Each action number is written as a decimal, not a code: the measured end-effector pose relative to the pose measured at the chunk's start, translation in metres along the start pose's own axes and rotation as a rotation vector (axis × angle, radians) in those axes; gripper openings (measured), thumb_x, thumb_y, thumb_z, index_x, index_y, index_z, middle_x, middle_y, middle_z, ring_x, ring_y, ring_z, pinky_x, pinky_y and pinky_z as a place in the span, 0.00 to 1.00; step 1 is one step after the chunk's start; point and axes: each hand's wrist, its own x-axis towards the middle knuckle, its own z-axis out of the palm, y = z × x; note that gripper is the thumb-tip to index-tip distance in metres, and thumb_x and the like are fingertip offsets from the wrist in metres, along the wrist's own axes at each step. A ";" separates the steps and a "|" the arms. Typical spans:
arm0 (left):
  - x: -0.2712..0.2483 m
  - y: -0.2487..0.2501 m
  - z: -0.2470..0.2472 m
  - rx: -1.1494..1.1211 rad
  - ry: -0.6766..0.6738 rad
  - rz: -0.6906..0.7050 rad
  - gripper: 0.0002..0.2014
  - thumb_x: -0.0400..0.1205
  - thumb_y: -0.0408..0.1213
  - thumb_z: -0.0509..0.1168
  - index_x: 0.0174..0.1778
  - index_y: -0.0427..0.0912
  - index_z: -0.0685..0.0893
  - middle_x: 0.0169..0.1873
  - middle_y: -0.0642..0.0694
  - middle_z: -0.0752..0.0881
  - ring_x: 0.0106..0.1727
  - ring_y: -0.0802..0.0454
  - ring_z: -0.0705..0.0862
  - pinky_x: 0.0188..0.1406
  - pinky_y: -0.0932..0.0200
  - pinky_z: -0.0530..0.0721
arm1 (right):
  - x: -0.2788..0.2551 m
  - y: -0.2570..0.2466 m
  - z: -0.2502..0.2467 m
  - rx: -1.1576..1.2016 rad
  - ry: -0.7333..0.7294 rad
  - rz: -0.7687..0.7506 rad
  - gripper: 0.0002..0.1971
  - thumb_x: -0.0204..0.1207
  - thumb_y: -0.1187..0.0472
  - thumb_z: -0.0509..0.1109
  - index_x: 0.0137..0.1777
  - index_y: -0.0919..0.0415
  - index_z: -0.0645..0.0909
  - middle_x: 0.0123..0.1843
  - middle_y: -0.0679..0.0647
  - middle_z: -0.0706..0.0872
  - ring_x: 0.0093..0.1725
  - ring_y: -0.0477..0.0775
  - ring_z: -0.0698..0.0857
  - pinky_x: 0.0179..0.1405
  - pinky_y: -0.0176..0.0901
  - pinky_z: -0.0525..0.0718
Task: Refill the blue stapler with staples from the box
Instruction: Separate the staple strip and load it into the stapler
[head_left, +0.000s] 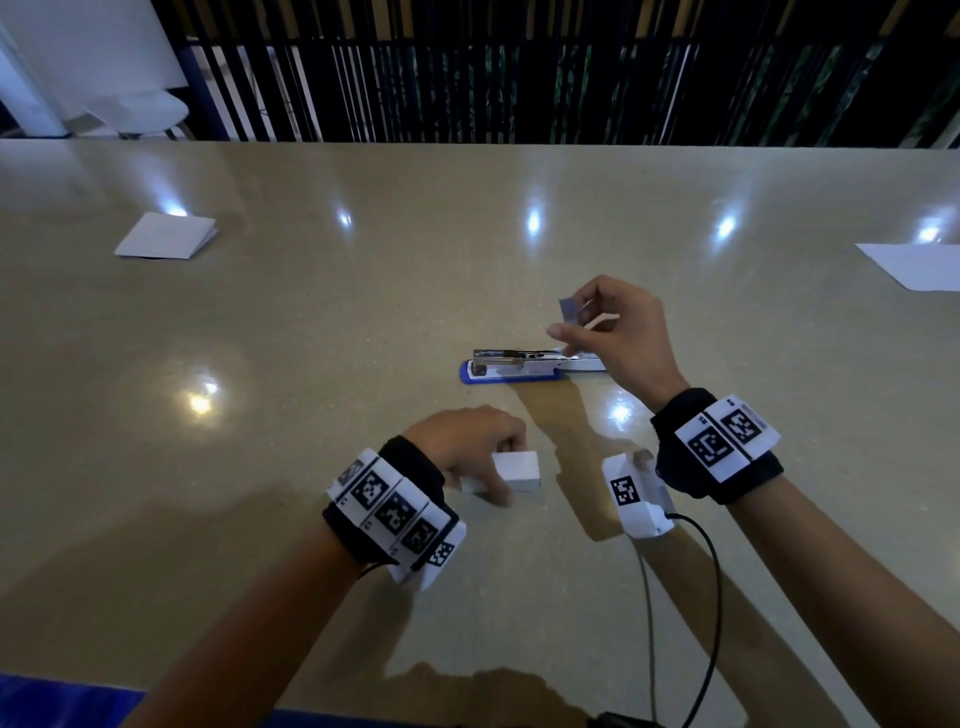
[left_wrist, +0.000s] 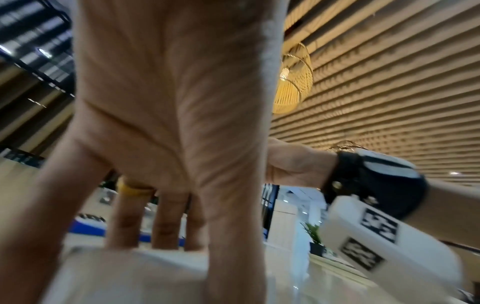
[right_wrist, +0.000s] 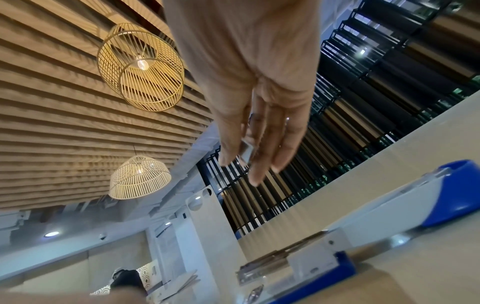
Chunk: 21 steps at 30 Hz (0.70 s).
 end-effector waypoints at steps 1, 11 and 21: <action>0.002 0.001 0.001 -0.011 -0.032 -0.005 0.26 0.68 0.51 0.77 0.59 0.51 0.77 0.57 0.51 0.80 0.56 0.49 0.79 0.53 0.50 0.81 | 0.000 0.003 -0.001 -0.015 -0.007 0.021 0.13 0.65 0.68 0.81 0.43 0.69 0.80 0.31 0.56 0.81 0.28 0.60 0.85 0.30 0.45 0.89; 0.007 -0.027 -0.043 -0.092 0.431 -0.141 0.20 0.77 0.48 0.72 0.59 0.42 0.81 0.59 0.45 0.82 0.57 0.46 0.81 0.53 0.52 0.79 | 0.012 0.022 0.000 -0.239 -0.150 0.055 0.05 0.72 0.68 0.75 0.37 0.65 0.82 0.41 0.56 0.84 0.35 0.53 0.85 0.36 0.41 0.86; 0.034 -0.055 -0.033 -0.037 0.317 -0.373 0.35 0.74 0.54 0.73 0.74 0.40 0.72 0.72 0.42 0.70 0.73 0.42 0.71 0.70 0.46 0.75 | 0.040 0.022 0.036 -0.575 -0.416 -0.044 0.14 0.66 0.68 0.79 0.53 0.65 0.87 0.42 0.53 0.84 0.40 0.51 0.82 0.52 0.51 0.87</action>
